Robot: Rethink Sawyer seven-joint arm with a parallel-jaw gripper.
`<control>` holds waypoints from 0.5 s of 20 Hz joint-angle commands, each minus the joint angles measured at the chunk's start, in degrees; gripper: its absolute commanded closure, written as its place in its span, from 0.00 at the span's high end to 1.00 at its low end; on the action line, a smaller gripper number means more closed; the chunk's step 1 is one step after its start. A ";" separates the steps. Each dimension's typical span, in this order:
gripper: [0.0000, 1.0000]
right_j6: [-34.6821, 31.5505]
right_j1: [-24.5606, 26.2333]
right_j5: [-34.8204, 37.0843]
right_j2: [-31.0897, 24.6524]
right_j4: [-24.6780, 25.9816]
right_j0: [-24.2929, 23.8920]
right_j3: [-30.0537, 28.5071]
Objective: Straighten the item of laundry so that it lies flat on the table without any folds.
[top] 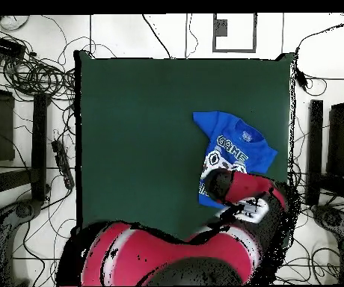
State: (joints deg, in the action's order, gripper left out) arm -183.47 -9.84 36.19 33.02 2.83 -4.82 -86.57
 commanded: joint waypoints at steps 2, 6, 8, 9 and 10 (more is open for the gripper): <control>0.00 21.46 -7.36 2.49 -28.12 -0.40 -16.36 -13.43; 0.00 18.04 -6.94 1.40 -23.34 9.32 -12.28 -7.83; 0.00 8.21 -3.39 -3.64 -13.03 15.80 -2.99 -2.36; 0.00 4.84 -2.05 -4.33 -10.09 17.53 -0.46 -0.84; 0.00 -1.44 1.17 -5.64 -3.97 20.30 4.57 1.84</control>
State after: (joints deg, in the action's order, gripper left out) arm -183.46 -15.76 35.54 23.41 11.77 -18.76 -90.35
